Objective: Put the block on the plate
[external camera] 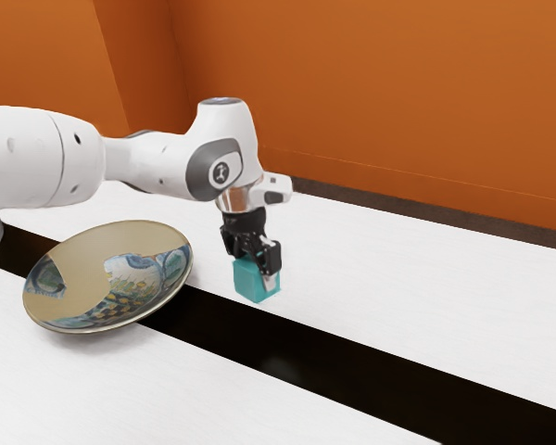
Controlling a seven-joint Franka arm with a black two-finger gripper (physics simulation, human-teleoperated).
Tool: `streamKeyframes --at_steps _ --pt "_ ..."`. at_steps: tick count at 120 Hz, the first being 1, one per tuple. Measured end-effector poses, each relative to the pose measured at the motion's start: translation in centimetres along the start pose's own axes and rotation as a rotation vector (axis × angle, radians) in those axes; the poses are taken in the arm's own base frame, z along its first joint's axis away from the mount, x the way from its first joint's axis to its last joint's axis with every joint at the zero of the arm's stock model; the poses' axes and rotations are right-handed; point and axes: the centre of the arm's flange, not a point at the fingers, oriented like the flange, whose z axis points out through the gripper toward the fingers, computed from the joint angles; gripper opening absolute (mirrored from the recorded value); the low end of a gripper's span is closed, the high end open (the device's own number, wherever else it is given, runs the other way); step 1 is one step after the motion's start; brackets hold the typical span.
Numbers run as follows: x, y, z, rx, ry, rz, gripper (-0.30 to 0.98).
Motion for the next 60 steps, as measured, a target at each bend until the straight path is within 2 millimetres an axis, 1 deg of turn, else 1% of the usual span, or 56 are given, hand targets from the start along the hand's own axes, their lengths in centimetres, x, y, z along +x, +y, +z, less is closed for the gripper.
streamKeyframes --at_steps 20,39,60 --pt "-3.7 -5.6 -1.2 0.003 -0.012 -0.052 0.32" --pt "-6.0 -10.1 -2.5 0.035 -0.016 -0.061 0.33" --pt "-8.2 -15.5 -3.3 0.081 -0.031 -0.071 0.32"
